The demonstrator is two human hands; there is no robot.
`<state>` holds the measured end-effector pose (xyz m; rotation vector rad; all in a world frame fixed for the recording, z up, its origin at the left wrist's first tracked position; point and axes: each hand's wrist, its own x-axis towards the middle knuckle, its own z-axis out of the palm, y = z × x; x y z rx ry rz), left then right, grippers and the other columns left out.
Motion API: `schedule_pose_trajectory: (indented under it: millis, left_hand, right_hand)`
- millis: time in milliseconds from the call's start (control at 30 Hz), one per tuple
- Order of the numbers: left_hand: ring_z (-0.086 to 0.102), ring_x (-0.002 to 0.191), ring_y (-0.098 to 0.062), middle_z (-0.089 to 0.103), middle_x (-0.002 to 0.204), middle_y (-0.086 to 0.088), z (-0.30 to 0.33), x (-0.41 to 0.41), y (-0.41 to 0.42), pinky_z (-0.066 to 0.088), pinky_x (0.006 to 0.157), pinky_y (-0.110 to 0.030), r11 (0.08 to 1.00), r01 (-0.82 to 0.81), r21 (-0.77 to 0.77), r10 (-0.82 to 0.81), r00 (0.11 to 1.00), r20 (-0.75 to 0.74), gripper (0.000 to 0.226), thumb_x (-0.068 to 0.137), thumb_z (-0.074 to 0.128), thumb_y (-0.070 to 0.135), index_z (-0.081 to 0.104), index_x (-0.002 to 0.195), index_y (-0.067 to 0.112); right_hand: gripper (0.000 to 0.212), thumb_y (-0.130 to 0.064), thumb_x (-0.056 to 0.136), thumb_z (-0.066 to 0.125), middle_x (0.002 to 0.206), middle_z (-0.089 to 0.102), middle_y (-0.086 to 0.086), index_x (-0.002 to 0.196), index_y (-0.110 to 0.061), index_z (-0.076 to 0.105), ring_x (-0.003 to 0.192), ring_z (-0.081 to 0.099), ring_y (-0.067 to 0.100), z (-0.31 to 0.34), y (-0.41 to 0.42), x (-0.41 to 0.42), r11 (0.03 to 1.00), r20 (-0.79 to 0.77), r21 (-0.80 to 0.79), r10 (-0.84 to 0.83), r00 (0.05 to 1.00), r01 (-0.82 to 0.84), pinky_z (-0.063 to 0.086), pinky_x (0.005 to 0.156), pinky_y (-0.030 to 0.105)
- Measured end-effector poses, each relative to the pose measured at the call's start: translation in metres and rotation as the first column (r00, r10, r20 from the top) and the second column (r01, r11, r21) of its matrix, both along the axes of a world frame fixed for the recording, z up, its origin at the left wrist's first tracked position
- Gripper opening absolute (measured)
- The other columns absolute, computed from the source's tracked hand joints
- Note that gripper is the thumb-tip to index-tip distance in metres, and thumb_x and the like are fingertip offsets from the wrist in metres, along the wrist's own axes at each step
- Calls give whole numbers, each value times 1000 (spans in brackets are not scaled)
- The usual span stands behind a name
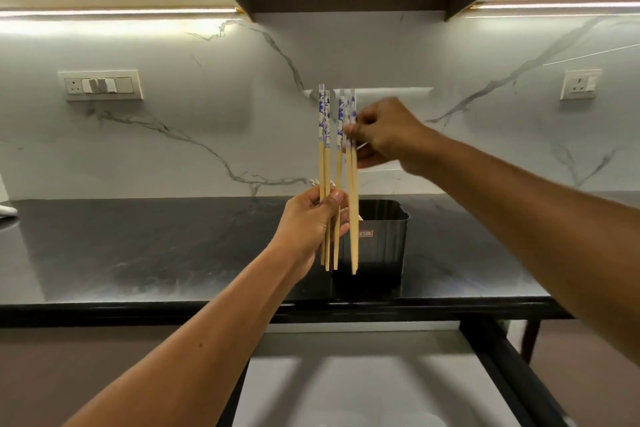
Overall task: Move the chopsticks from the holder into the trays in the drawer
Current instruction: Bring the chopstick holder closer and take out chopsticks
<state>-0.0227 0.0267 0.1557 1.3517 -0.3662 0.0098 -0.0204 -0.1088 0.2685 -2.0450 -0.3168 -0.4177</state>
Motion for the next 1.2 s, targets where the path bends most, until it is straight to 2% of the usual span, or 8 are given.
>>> schedule_pose_trajectory:
  millis: [633,700,767,833,933,1033,1100,1200]
  left_hand:
    - [55,58,-10,57,73,-4,7,-17,-9,51,56,-23,981,171,96,-129,930,-344,26,103,38,20,59,104,5]
    - [51,57,-9,55,69,-3,9,-14,-7,48,53,-21,974,189,127,-123,907,-403,27,103,36,20,59,100,6]
    - [49,56,-8,54,67,-2,12,-12,-1,47,51,-19,960,216,178,-117,887,-446,28,103,36,21,59,98,6]
    - [48,54,-7,53,64,-1,16,-11,7,46,50,-17,948,247,203,-126,872,-474,28,103,36,20,58,96,5]
    - [48,52,-7,53,63,-1,23,-6,21,46,47,-16,930,320,182,-198,851,-486,26,103,37,18,59,96,5]
    - [51,47,-5,54,64,-2,26,-5,31,47,43,-15,891,406,204,-267,831,-489,24,101,41,17,60,96,4]
    - [52,43,-4,55,62,-2,26,-6,37,47,40,-14,864,440,246,-282,826,-488,24,99,44,18,62,93,3]
    - [60,44,-8,65,66,-5,29,1,57,52,41,-18,850,491,191,-327,776,-540,33,88,55,28,71,92,0]
  right_hand:
    - [18,-17,94,57,73,66,12,87,-1,61,51,67,15,-63,-1,-1,938,-308,306,-67,949,165,57,49,22]
    - [22,-25,94,57,86,69,15,90,-4,61,65,71,21,-70,-6,3,959,-163,57,-267,950,279,59,62,30]
    - [25,-20,94,57,111,64,14,114,-6,57,91,65,24,-75,-16,6,824,315,-316,-376,871,470,52,78,29]
    - [60,-8,87,59,142,43,14,142,-11,37,126,47,28,-78,-23,5,629,528,-640,-57,847,441,41,101,33]
    - [89,-11,83,65,161,7,11,153,-20,11,148,4,30,-93,-24,6,284,423,-888,203,883,361,7,119,44]
    - [62,-17,86,64,150,38,17,143,-13,39,139,34,36,-107,-17,10,328,487,-860,293,823,392,25,113,43]
    - [36,-13,86,65,116,66,17,121,-8,58,103,65,35,-108,-11,11,382,551,-823,356,755,421,54,83,42]
    - [20,-8,85,67,85,69,8,104,-9,63,63,66,24,-104,-1,10,420,563,-814,396,725,402,41,47,24]
